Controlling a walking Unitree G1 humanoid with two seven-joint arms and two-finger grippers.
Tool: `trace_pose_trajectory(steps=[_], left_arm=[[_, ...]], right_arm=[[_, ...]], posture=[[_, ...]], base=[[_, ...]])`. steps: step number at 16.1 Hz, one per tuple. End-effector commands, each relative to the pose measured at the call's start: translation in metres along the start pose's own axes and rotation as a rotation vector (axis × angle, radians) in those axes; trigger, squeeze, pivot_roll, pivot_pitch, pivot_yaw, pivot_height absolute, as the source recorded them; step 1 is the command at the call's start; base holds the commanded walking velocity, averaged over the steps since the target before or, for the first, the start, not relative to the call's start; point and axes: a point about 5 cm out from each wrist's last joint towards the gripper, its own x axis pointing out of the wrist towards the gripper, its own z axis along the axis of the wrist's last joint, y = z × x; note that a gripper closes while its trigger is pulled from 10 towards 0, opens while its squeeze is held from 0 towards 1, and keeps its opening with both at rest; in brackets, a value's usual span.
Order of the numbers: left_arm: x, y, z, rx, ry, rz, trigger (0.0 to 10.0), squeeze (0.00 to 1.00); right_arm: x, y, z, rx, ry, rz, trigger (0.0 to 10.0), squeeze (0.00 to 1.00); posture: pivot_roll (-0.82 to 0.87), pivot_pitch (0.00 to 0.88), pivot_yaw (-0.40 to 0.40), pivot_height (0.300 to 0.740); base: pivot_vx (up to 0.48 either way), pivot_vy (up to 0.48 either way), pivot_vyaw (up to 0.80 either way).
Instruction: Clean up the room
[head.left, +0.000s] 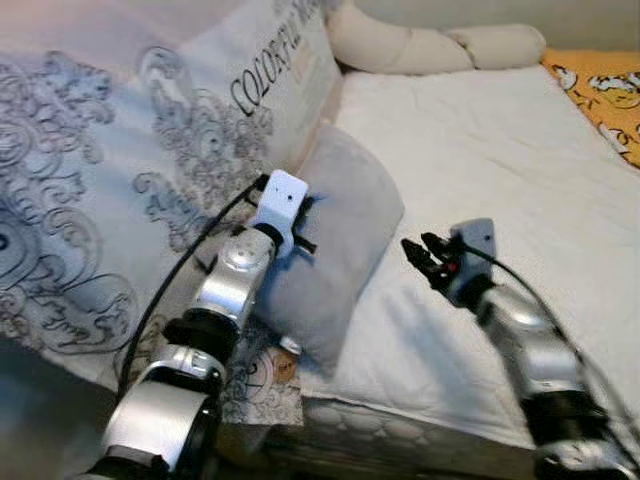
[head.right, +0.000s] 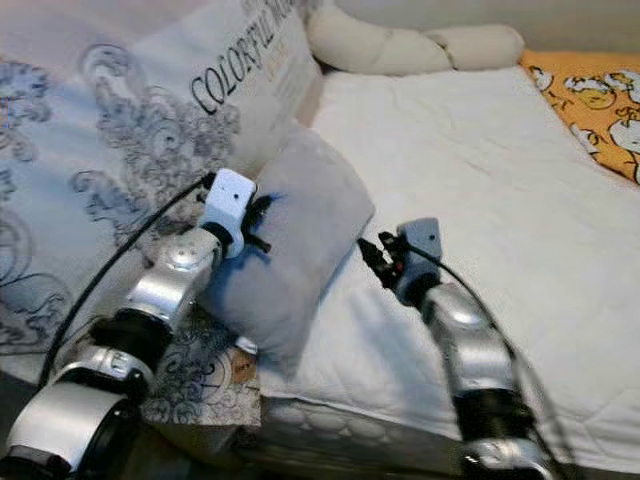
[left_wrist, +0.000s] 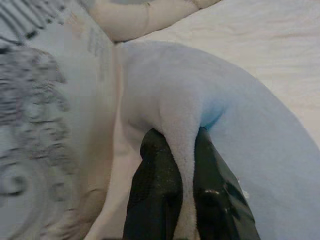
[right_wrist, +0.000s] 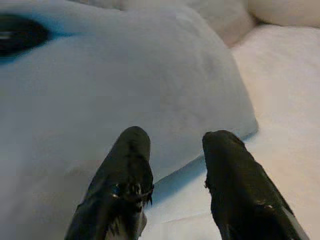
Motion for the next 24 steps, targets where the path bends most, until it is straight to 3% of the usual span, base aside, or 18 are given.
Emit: trace_pose_trajectory(steps=[1, 4, 7, 11, 15, 16, 17, 18, 21, 22, 23, 24], left_arm=[[0.001, 0.013, 0.020, 0.047, -0.045, 0.056, 10.0, 0.00], [-0.007, 0.027, 0.029, 0.092, -0.038, 0.118, 10.0, 0.00], [-0.013, 0.029, 0.022, 0.082, 0.058, 0.215, 10.0, 0.00], [-0.025, 0.022, 0.013, 0.188, 0.129, 0.284, 10.0, 0.00], [-0.031, 0.019, 0.003, 0.162, 0.210, 0.298, 10.0, 0.00], [-0.032, 0.019, 0.002, 0.106, 0.209, 0.284, 10.0, 0.00], [-0.032, 0.019, 0.002, 0.100, 0.209, 0.283, 10.0, 0.00], [-0.033, 0.018, 0.005, 0.088, 0.194, 0.278, 10.0, 1.00], [-0.030, 0.014, 0.019, 0.055, 0.083, 0.227, 10.0, 1.00], [-0.030, 0.007, 0.031, -0.022, -0.028, 0.135, 10.0, 1.00], [-0.032, 0.006, 0.037, -0.165, -0.085, 0.098, 10.0, 1.00], [-0.033, 0.008, 0.039, -0.214, -0.102, 0.099, 10.0, 1.00]], right_arm=[[-0.001, 0.007, 0.008, 0.005, -0.019, 0.102, 10.0, 1.00], [-0.018, 0.010, 0.019, -0.030, -0.023, 0.291, 10.0, 1.00], [-0.026, 0.015, 0.016, -0.061, 0.016, 0.386, 10.0, 1.00], [-0.030, 0.018, 0.012, -0.068, 0.032, 0.414, 10.0, 1.00], [-0.034, 0.019, 0.010, -0.063, 0.033, 0.436, 10.0, 1.00], [-0.036, 0.022, 0.010, -0.055, 0.033, 0.463, 10.0, 1.00], [-0.036, 0.022, 0.010, -0.056, 0.034, 0.465, 10.0, 1.00], [-0.036, 0.022, 0.011, -0.061, 0.031, 0.464, 10.0, 1.00], [-0.035, 0.017, 0.013, -0.085, 0.024, 0.435, 10.0, 1.00], [-0.034, 0.015, 0.014, -0.085, 0.015, 0.419, 10.0, 1.00], [-0.033, 0.016, 0.015, -0.081, 0.008, 0.414, 10.0, 1.00], [-0.032, 0.016, 0.016, -0.071, -0.001, 0.415, 10.0, 1.00]], posture=[[-0.10, 0.000, 0.112, 0.740], [-0.10, 0.000, 0.119, 0.740], [-0.10, 0.000, 0.123, 0.740], [-0.09, 0.000, 0.119, 0.740], [-0.10, 0.000, 0.119, 0.740], [-0.10, 0.000, 0.120, 0.740], [-0.10, 0.000, 0.120, 0.740], [-0.10, 0.000, 0.121, 0.740], [-0.11, 0.000, 0.127, 0.740], [-0.10, 0.000, 0.129, 0.740], [-0.10, 0.000, 0.129, 0.740], [-0.10, 0.000, 0.126, 0.740]], base=[[0.000, 0.000, 0.00], [0.000, 0.000, 0.00], [0.000, 0.000, 0.00], [0.000, 0.000, 0.00], [0.000, 0.000, 0.00], [0.000, 0.000, 0.00], [0.000, 0.000, 0.00], [0.000, 0.000, 0.00], [0.000, 0.000, 0.00], [0.000, 0.000, 0.00], [0.000, 0.000, 0.00], [0.000, 0.000, 0.00]])
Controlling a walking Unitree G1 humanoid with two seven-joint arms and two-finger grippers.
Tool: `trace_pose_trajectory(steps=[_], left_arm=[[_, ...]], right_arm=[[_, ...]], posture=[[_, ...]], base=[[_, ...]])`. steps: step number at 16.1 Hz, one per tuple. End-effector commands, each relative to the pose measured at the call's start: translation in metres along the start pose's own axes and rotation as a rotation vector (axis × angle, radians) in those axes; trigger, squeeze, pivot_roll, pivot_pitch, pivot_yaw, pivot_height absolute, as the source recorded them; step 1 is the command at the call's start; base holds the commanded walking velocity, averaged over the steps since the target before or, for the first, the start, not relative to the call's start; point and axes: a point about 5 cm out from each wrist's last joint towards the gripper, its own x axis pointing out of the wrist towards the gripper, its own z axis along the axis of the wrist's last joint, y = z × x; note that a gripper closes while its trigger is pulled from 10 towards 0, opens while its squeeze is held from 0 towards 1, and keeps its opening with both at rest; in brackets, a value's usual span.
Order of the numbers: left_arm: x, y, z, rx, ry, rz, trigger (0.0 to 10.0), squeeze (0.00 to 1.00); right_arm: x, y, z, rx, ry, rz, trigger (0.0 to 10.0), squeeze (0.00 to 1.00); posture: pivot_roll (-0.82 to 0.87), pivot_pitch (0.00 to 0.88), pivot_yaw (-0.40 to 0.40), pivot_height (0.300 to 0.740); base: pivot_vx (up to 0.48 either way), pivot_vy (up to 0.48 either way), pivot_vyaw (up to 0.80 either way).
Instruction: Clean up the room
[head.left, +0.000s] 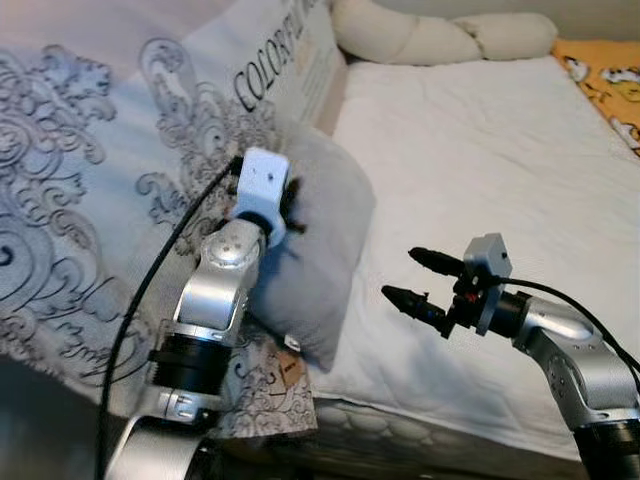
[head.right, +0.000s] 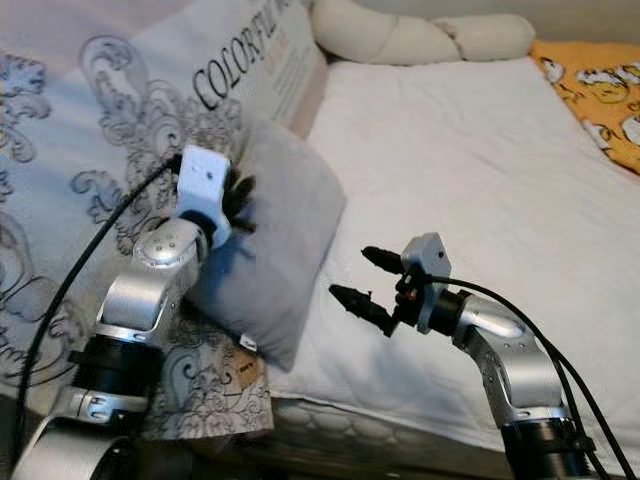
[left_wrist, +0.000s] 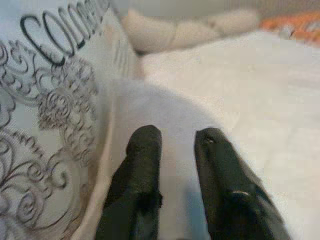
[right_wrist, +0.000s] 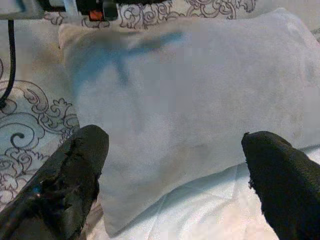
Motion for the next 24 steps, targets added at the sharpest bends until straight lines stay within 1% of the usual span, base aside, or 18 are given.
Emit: trace_pose_trajectory(steps=[1, 2, 3, 4, 5, 6, 8, 10, 12, 13, 15, 16, 17, 19, 21, 22, 23, 24], left_arm=[[-0.006, 0.007, 0.004, -0.018, -0.039, -0.009, 10.0, 1.00], [-0.011, 0.007, 0.004, -0.040, -0.057, -0.016, 10.0, 1.00], [-0.011, 0.007, 0.004, -0.040, -0.057, -0.016, 10.0, 1.00], [-0.014, 0.010, 0.003, -0.057, -0.069, -0.009, 10.0, 1.00], [-0.018, 0.022, -0.003, -0.059, -0.059, 0.047, 10.0, 1.00], [-0.021, 0.030, -0.010, -0.065, -0.038, 0.091, 10.0, 1.00], [-0.025, 0.037, -0.018, -0.052, -0.016, 0.116, 10.0, 1.00], [-0.027, 0.038, -0.020, -0.023, -0.005, 0.118, 10.0, 1.00], [-0.027, 0.039, -0.022, -0.016, 0.005, 0.120, 10.0, 1.00], [-0.028, 0.038, -0.024, 0.003, 0.012, 0.110, 10.0, 1.00], [-0.029, 0.037, -0.027, 0.032, 0.022, 0.104, 10.0, 1.00], [-0.030, 0.039, -0.028, 0.029, 0.028, 0.115, 10.0, 1.00], [-0.032, 0.042, -0.033, 0.022, 0.045, 0.130, 10.0, 1.00], [-0.036, 0.044, -0.042, 0.037, 0.070, 0.136, 10.0, 1.00], [-0.038, 0.047, -0.047, 0.031, 0.087, 0.146, 10.0, 1.00], [-0.039, 0.048, -0.049, 0.028, 0.093, 0.149, 10.0, 1.00], [-0.043, 0.052, -0.059, 0.013, 0.122, 0.164, 10.0, 1.00], [-0.044, 0.053, -0.063, 0.017, 0.133, 0.165, 10.0, 1.00]], right_arm=[[0.002, -0.001, 0.006, 0.002, -0.028, -0.006, 10.0, 1.00], [0.005, -0.004, 0.006, -0.005, -0.043, -0.049, 10.0, 1.00], [0.005, -0.004, 0.006, -0.005, -0.043, -0.049, 10.0, 1.00], [0.008, -0.007, 0.008, 0.009, -0.071, -0.106, 10.0, 1.00], [0.021, -0.020, 0.017, 0.038, -0.159, -0.293, 10.0, 1.00], [0.030, -0.024, 0.023, 0.076, -0.220, -0.394, 10.0, 1.00], [0.036, -0.029, 0.027, 0.214, -0.307, -0.517, 10.0, 1.00], [0.036, -0.034, 0.020, 0.283, -0.309, -0.640, 10.0, 1.00], [0.042, -0.032, 0.018, 0.242, -0.279, -0.675, 10.0, 1.00], [0.044, -0.031, 0.017, 0.201, -0.252, -0.684, 10.0, 1.00], [0.044, -0.030, 0.014, 0.186, -0.226, -0.719, 10.0, 1.00], [0.045, -0.029, 0.011, 0.178, -0.205, -0.722, 10.0, 1.00], [0.046, -0.027, 0.009, 0.142, -0.175, -0.720, 10.0, 1.00], [0.043, -0.027, 0.010, 0.132, -0.172, -0.722, 10.0, 1.00], [0.041, -0.027, 0.009, 0.122, -0.157, -0.721, 10.0, 1.00], [0.041, -0.028, 0.008, 0.132, -0.156, -0.727, 10.0, 1.00], [0.040, -0.028, 0.006, 0.151, -0.152, -0.751, 10.0, 1.00], [0.041, -0.028, 0.007, 0.152, -0.151, -0.751, 10.0, 1.00]], posture=[[-0.08, 0.000, 0.118, 0.740], [-0.06, 0.000, 0.099, 0.740], [-0.06, 0.000, 0.099, 0.740], [-0.06, 0.000, 0.093, 0.740], [-0.07, 0.000, 0.084, 0.740], [-0.07, 0.000, 0.080, 0.740], [-0.07, 0.000, 0.078, 0.740], [-0.07, 0.000, 0.075, 0.740], [-0.06, 0.000, 0.078, 0.740], [-0.06, 0.000, 0.077, 0.740], [-0.04, 0.000, 0.058, 0.740], [-0.04, 0.000, 0.058, 0.740], [-0.06, 0.000, 0.063, 0.740], [-0.06, 0.000, 0.060, 0.740], [-0.05, 0.000, 0.056, 0.740], [-0.06, 0.000, 0.057, 0.740], [-0.07, 0.000, 0.061, 0.740], [-0.07, 0.000, 0.062, 0.740]], base=[[0.000, 0.000, 0.00], [0.000, 0.000, 0.00], [0.000, 0.000, 0.00], [0.000, 0.000, 0.00], [0.000, -0.480, 0.00], [0.000, -0.480, 0.00], [0.000, -0.480, 0.00], [0.000, -0.480, 0.00], [0.000, -0.480, 0.00], [0.000, -0.480, 0.00], [0.000, -0.480, 0.00], [0.000, -0.480, 0.00], [0.000, -0.480, 0.00], [0.000, -0.480, 0.00], [0.000, -0.480, 0.00], [0.000, -0.480, 0.00], [0.000, -0.480, 0.00], [0.000, -0.480, 0.00]])
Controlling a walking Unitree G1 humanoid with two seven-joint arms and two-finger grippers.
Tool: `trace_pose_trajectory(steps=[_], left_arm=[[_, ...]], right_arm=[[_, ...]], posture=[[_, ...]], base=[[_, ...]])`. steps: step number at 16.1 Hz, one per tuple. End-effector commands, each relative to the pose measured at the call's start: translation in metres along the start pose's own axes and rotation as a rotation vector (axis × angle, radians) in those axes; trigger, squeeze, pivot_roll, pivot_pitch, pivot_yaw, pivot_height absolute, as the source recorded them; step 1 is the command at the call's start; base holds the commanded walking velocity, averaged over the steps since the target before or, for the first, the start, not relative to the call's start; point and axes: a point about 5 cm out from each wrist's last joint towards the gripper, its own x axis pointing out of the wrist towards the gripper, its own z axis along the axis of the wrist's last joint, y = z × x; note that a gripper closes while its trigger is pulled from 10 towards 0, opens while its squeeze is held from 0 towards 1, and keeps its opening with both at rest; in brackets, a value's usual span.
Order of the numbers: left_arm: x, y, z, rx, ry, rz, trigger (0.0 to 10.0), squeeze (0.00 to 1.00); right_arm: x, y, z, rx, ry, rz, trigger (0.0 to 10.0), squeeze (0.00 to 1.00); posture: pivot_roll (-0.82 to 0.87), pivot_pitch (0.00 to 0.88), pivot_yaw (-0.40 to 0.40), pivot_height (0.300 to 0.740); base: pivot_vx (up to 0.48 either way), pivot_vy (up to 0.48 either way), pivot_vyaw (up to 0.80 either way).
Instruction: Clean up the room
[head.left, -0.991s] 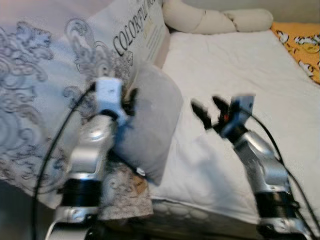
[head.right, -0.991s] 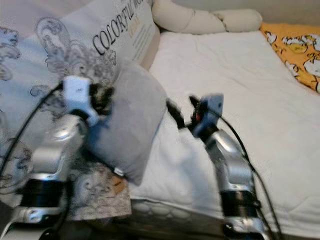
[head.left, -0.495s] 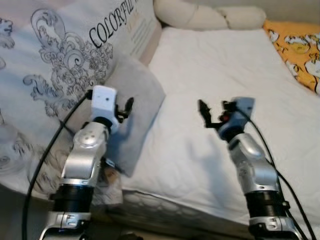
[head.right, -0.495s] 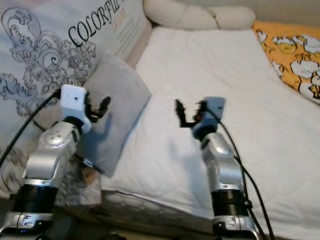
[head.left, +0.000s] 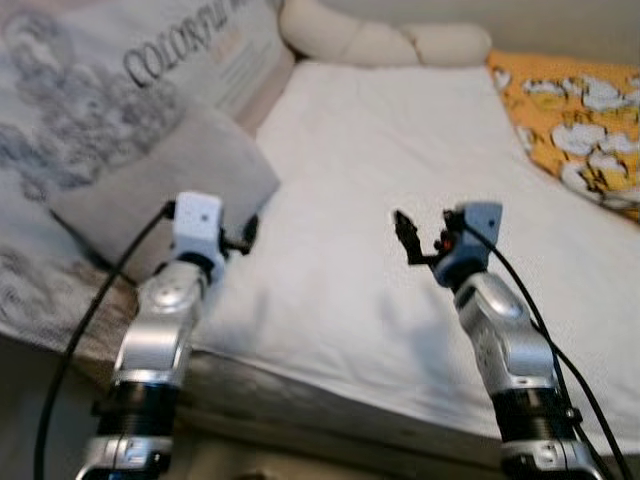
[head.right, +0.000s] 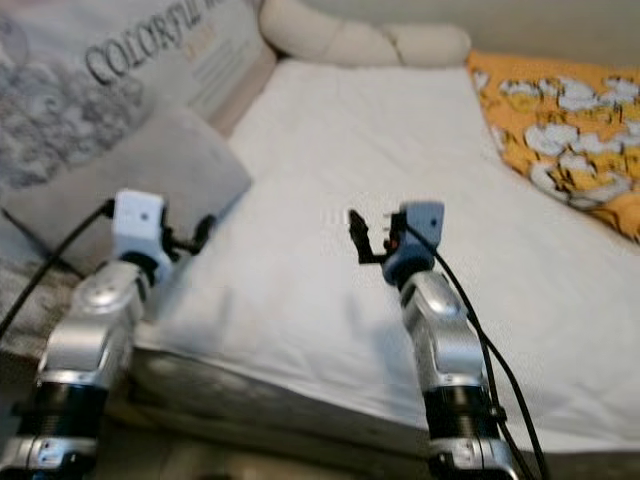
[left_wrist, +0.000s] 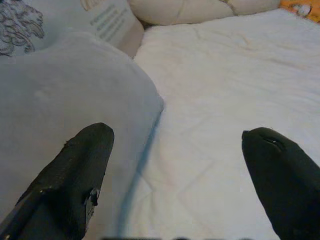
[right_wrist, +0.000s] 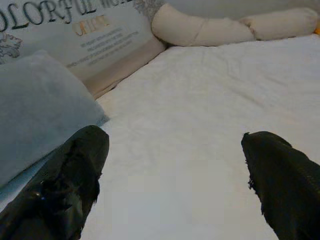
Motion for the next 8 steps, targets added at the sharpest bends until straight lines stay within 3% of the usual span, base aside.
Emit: trace_pose_trajectory(steps=[1, 8], left_arm=[[0.0006, -0.0057, -0.0042, 0.001, 0.014, -0.013, 10.0, 1.00], [0.0054, -0.0106, -0.0029, 0.001, 0.012, -0.024, 10.0, 1.00]], right_arm=[[-0.0011, -0.0060, 0.0016, -0.013, 0.009, -0.017, 10.0, 1.00], [0.0009, -0.0102, -0.0050, -0.059, 0.047, -0.034, 10.0, 1.00]], posture=[[-0.08, 0.000, 0.067, 0.740], [-0.06, 0.000, 0.069, 0.740]], base=[[0.000, -0.480, 0.00], [0.000, -0.480, 0.00]])
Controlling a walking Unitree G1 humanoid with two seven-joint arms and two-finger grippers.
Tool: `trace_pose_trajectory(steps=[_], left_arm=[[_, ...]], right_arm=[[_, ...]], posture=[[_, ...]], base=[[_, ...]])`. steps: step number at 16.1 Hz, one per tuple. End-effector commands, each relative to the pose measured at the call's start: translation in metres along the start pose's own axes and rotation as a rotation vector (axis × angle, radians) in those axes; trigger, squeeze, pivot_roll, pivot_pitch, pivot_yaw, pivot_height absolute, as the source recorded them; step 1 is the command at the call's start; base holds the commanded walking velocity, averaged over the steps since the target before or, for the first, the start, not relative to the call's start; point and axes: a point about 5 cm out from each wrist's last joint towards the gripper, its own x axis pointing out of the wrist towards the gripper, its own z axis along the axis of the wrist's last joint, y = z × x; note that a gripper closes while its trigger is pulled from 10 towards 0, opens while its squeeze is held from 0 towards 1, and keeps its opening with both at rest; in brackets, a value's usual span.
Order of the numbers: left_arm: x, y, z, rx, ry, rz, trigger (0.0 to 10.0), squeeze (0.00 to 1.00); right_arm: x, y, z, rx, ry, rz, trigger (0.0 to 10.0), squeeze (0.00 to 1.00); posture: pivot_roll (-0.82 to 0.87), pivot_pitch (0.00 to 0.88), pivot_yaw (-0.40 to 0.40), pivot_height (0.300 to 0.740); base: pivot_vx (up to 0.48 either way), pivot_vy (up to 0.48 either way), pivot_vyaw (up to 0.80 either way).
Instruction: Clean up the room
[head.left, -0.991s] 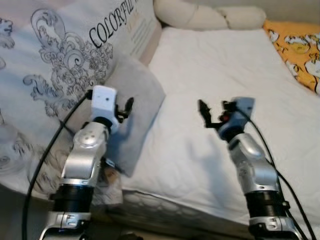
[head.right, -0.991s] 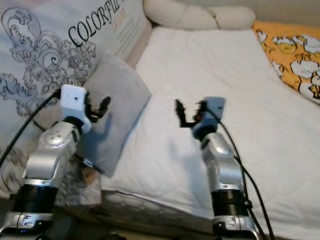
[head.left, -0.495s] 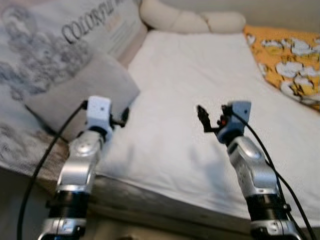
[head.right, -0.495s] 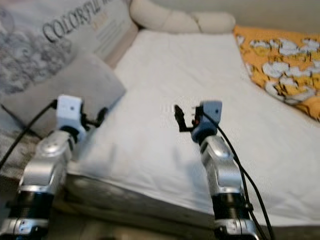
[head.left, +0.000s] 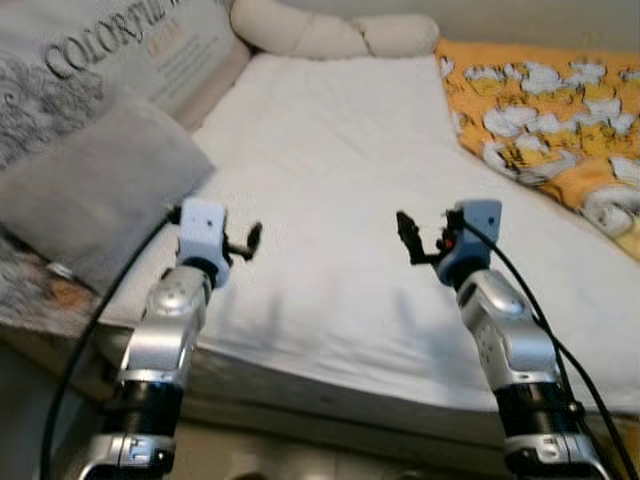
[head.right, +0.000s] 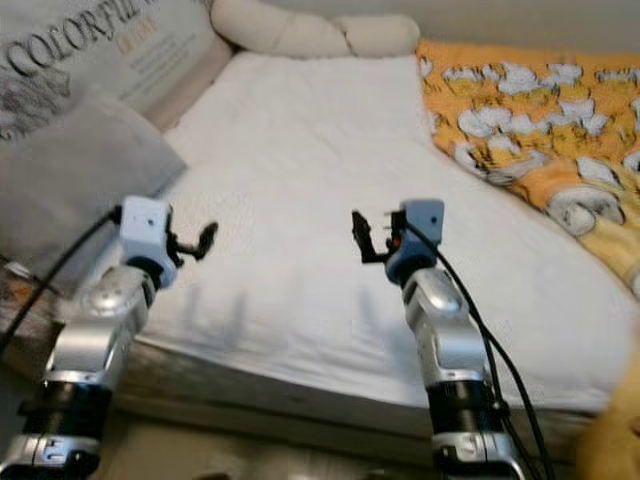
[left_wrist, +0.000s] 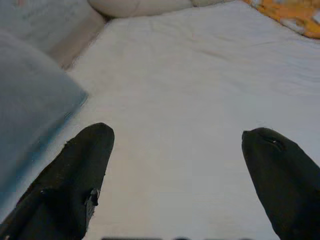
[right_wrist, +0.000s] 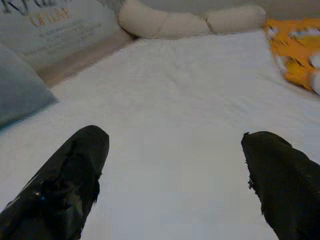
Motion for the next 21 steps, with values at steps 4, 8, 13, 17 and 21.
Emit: trace_pose_trajectory(steps=[4, 8, 13, 17, 21], left_arm=[[0.002, -0.001, 0.002, 0.004, -0.005, 0.001, 10.0, 1.00], [0.001, -0.004, 0.000, 0.003, -0.001, -0.007, 10.0, 1.00], [0.001, -0.004, -0.001, 0.007, 0.002, -0.012, 10.0, 1.00], [0.002, -0.005, -0.001, 0.013, 0.004, -0.015, 10.0, 1.00], [0.002, -0.003, -0.003, 0.003, 0.021, 0.003, 10.0, 1.00]], right_arm=[[0.000, 0.000, -0.002, -0.027, 0.012, -0.012, 10.0, 1.00], [-0.001, -0.003, -0.004, -0.040, 0.017, -0.013, 10.0, 1.00], [-0.001, -0.005, -0.006, -0.046, 0.022, -0.016, 10.0, 1.00], [-0.001, -0.006, -0.007, -0.041, 0.025, -0.027, 10.0, 1.00], [-0.001, -0.004, -0.009, -0.054, 0.034, -0.020, 10.0, 0.82]], posture=[[-0.07, 0.000, 0.072, 0.740], [-0.06, 0.000, 0.071, 0.740], [-0.06, 0.000, 0.072, 0.740], [-0.06, 0.000, 0.072, 0.740], [-0.06, 0.000, 0.072, 0.740]], base=[[0.000, -0.480, 0.00], [0.000, -0.480, 0.00], [0.000, -0.480, 0.00], [0.000, -0.480, 0.00], [0.000, -0.240, 0.00]])
